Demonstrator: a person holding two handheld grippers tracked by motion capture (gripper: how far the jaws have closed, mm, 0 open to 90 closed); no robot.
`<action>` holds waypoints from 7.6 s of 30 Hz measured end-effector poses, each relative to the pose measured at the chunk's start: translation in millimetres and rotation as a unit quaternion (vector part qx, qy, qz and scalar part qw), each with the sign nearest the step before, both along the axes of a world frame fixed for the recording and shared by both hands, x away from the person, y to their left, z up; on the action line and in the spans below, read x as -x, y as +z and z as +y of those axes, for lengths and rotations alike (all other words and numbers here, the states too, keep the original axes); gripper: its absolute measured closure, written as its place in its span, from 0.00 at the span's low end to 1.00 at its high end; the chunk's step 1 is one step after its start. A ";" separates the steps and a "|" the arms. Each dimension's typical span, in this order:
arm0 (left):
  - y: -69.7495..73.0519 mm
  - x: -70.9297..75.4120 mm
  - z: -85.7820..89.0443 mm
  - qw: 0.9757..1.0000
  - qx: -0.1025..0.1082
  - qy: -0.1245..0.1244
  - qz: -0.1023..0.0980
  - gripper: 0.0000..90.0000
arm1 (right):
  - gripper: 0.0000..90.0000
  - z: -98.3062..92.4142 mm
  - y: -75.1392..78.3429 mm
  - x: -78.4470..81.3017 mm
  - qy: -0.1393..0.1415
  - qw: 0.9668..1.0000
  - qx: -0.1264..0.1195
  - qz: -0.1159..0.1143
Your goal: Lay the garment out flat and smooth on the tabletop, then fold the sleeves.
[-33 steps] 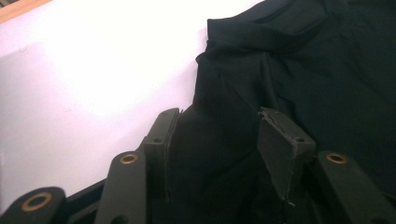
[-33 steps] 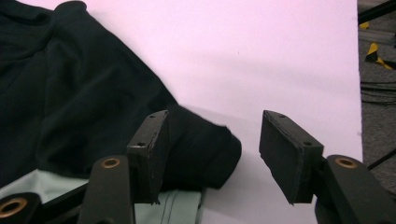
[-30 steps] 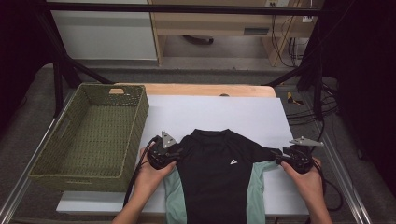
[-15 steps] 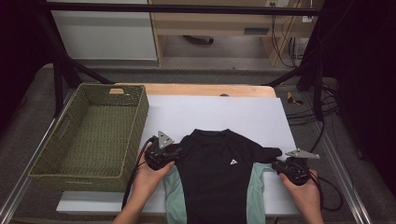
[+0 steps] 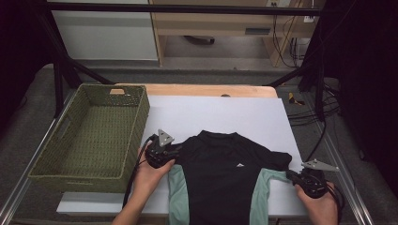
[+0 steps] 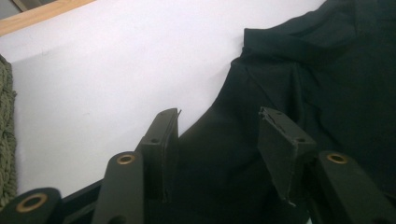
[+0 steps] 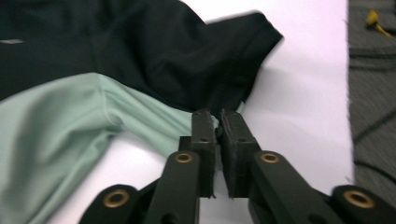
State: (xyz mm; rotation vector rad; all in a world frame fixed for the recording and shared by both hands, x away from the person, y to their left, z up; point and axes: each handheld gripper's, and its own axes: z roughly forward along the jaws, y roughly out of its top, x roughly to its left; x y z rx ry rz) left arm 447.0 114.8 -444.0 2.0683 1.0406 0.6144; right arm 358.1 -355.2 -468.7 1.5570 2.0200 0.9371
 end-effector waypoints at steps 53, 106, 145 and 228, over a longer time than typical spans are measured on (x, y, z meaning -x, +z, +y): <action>-23.6 -32.6 -3.3 0.999 -0.001 -0.028 0.030 0.61 | 0.48 44.8 21.0 -84.0 0.033 0.998 0.001 -0.044; -20.2 -57.8 -29.0 0.998 -0.027 -0.045 0.043 0.99 | 1.00 89.3 5.8 -140.6 0.099 0.992 0.077 -0.015; 6.6 -44.2 -5.4 0.999 0.034 0.020 -0.006 0.36 | 0.38 88.4 30.2 -124.6 0.056 0.996 0.032 -0.060; -39.3 -38.5 32.7 0.990 0.017 0.142 0.019 0.76 | 0.13 62.5 -3.7 -12.2 0.072 0.993 -0.037 -0.084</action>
